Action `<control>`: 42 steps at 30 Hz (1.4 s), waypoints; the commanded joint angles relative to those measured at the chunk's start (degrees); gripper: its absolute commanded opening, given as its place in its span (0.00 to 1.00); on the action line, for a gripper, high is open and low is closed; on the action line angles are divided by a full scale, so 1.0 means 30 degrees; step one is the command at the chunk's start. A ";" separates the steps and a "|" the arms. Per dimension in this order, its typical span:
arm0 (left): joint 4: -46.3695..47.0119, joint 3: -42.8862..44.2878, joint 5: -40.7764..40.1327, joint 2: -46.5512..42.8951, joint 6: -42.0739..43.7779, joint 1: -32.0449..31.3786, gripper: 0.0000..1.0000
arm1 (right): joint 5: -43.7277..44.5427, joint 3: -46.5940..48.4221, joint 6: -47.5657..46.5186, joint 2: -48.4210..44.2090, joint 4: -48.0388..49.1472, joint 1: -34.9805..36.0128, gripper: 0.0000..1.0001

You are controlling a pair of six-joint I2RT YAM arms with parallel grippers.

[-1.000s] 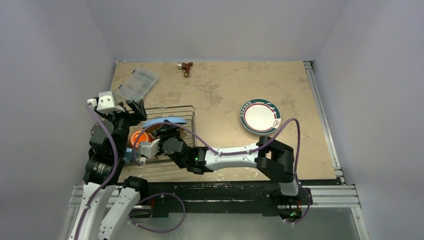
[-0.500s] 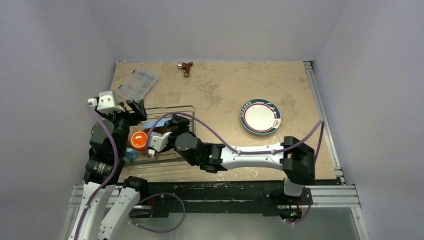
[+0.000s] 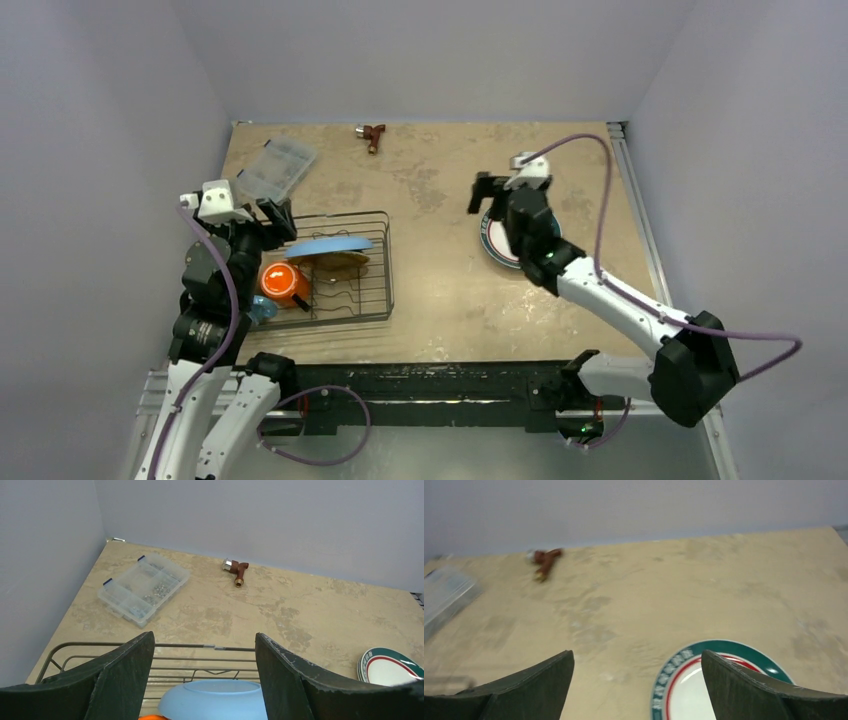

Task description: Load the mixed dishes into the dish rack

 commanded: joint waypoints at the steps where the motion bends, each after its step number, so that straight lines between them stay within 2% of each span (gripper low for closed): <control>1: 0.0367 0.0587 0.0417 0.0232 -0.0313 0.0179 0.72 | -0.4186 -0.0379 0.9870 -0.0327 -0.5222 -0.6462 0.99; 4: 0.0341 0.0588 0.0473 0.0386 -0.0315 0.0179 0.72 | -0.7365 -0.1187 1.1129 0.0003 -0.5811 -1.0336 0.94; 7: 0.0314 0.0609 0.0537 0.0508 -0.0344 0.0179 0.72 | -1.1005 -0.2409 1.1657 0.0155 -0.4501 -1.3451 0.78; 12: 0.0288 0.0661 0.0661 0.0701 -0.0359 0.0179 0.73 | -1.2273 -0.3725 1.2342 0.0575 -0.3892 -1.6400 0.72; 14: 0.0272 0.0688 0.0713 0.0796 -0.0373 0.0178 0.73 | -1.2541 -0.4232 1.2456 0.0694 -0.3614 -1.6924 0.64; 20: 0.0228 0.0777 0.0960 0.1056 -0.0432 0.0179 0.72 | -1.2390 -0.5032 1.2320 0.1169 -0.3334 -1.7309 0.55; 23: 0.0192 0.0839 0.1064 0.1169 -0.0447 0.0164 0.73 | -1.1412 -0.5011 1.1664 0.1472 -0.3618 -1.7287 0.55; 36: 0.0096 0.0909 0.1253 0.1322 -0.0483 0.0178 0.72 | -1.0626 -0.5321 0.9933 0.2350 -0.3748 -1.6864 0.47; 42: 0.0073 0.0967 0.1315 0.1356 -0.0464 0.0179 0.72 | -1.0294 -0.5037 0.9302 0.2968 -0.3781 -1.6085 0.48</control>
